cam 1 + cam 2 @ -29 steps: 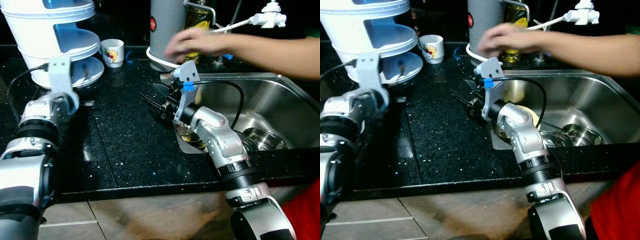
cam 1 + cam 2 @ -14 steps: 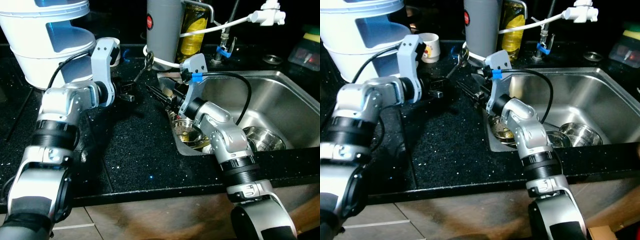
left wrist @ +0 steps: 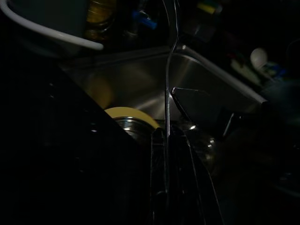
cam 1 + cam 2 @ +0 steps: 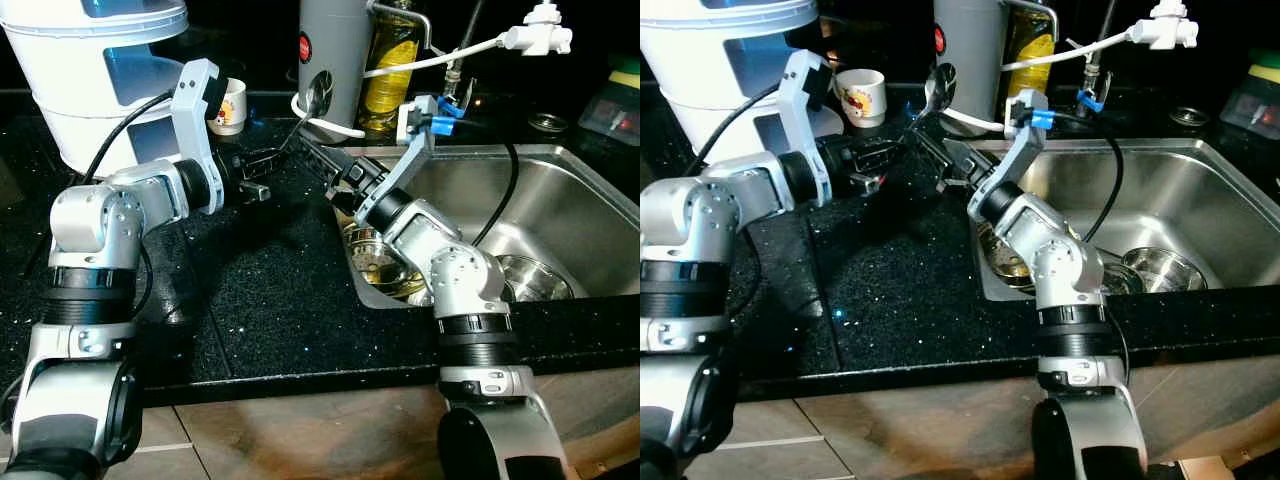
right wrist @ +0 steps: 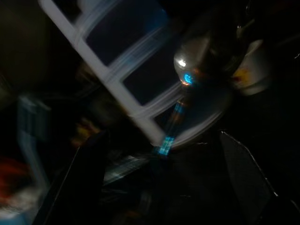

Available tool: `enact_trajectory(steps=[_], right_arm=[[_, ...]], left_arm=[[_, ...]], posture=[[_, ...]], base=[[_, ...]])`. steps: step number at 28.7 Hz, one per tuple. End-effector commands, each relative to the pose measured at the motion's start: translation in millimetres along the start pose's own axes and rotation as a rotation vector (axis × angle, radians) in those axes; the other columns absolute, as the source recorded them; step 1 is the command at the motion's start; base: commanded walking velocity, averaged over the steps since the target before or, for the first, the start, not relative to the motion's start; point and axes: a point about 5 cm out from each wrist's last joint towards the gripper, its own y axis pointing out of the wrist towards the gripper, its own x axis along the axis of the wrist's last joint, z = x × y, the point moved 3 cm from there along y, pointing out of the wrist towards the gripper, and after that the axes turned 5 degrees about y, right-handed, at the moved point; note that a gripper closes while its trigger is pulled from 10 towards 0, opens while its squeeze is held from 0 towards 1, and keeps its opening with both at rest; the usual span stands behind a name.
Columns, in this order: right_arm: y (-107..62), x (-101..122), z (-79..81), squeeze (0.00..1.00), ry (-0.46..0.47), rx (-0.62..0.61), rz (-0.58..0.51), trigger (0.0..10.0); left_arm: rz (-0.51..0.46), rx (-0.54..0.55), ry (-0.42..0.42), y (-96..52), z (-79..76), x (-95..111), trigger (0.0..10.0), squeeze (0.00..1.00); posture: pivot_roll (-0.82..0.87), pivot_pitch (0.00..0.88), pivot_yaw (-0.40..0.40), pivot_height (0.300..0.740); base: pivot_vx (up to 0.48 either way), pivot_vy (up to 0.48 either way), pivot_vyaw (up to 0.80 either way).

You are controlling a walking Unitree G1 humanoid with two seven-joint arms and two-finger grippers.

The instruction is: Kitchen organization

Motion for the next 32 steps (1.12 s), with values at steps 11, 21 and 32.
enact_trajectory(steps=[11, 21, 32], right_arm=[[-0.9, -28.5, 37.5, 0.0, 0.126, 0.151, 0.15, 10.0], [0.3, -18.8, 32.7, 0.0, 0.141, 0.086, 0.108, 0.0], [-5.5, -8.4, 17.8, 0.0, 0.047, -0.016, 0.077, 10.0]], left_arm=[[-0.019, -0.115, -0.11, 5.7, -29.1, -8.4, 0.0, 0.0], [0.018, -0.134, -0.121, 5.7, -36.4, -16.9, 0.0, 0.0], [-0.069, 0.019, -0.155, -1.9, -10.0, -1.3, 0.0, 0.0]], posture=[[0.04, 0.172, -0.016, 0.74], [0.04, 0.177, -0.018, 0.74], [0.04, 0.185, -0.022, 0.74]], base=[[0.0, 0.0, 0.0], [0.0, 0.0, 0.0], [0.0, 0.0, 0.0]])
